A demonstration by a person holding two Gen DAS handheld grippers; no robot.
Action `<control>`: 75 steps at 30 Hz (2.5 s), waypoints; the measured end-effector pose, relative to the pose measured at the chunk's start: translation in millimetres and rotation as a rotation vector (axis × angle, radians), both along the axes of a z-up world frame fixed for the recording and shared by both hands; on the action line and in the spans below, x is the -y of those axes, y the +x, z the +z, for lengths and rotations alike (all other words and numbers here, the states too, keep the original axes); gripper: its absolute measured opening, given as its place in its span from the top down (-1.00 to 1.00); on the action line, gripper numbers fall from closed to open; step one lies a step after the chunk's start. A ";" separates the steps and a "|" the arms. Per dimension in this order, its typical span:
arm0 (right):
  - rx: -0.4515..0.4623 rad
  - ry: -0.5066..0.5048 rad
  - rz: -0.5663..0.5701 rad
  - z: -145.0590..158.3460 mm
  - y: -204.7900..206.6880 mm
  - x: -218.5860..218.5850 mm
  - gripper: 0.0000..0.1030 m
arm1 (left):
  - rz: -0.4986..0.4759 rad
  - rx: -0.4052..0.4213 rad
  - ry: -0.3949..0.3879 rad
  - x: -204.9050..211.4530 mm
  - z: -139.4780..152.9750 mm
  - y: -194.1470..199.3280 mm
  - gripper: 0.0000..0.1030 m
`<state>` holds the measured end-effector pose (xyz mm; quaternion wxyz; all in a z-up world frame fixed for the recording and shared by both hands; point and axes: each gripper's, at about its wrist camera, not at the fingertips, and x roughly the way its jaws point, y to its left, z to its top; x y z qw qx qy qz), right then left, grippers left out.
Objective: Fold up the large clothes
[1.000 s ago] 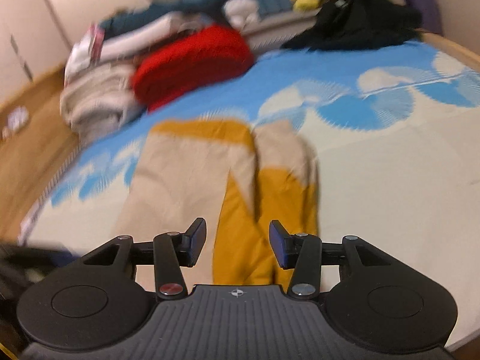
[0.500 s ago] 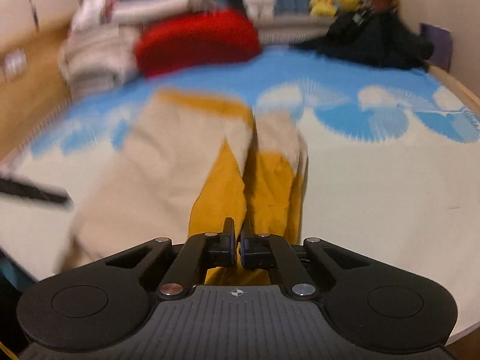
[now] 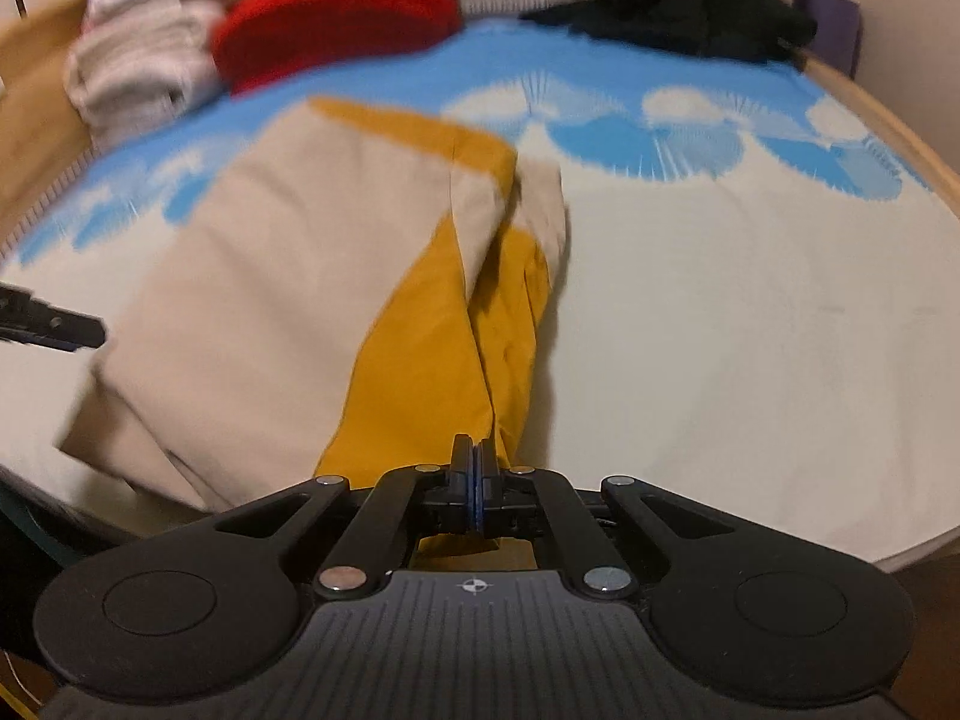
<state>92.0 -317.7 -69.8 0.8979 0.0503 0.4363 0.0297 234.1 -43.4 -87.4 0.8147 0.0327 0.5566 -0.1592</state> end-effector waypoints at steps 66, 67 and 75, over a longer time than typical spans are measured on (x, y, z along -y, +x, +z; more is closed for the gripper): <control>0.181 0.394 -0.090 1.3 122.2 30.2 0.58 | 0.106 0.186 -0.350 26.1 20.6 163.4 0.44; 0.137 0.387 -0.043 -4.7 122.6 24.8 0.58 | 0.117 0.173 -0.344 27.0 13.7 170.3 0.44; -0.070 0.200 0.030 -41.2 127.2 9.3 0.54 | 0.167 0.199 -0.293 22.3 -17.4 195.8 0.92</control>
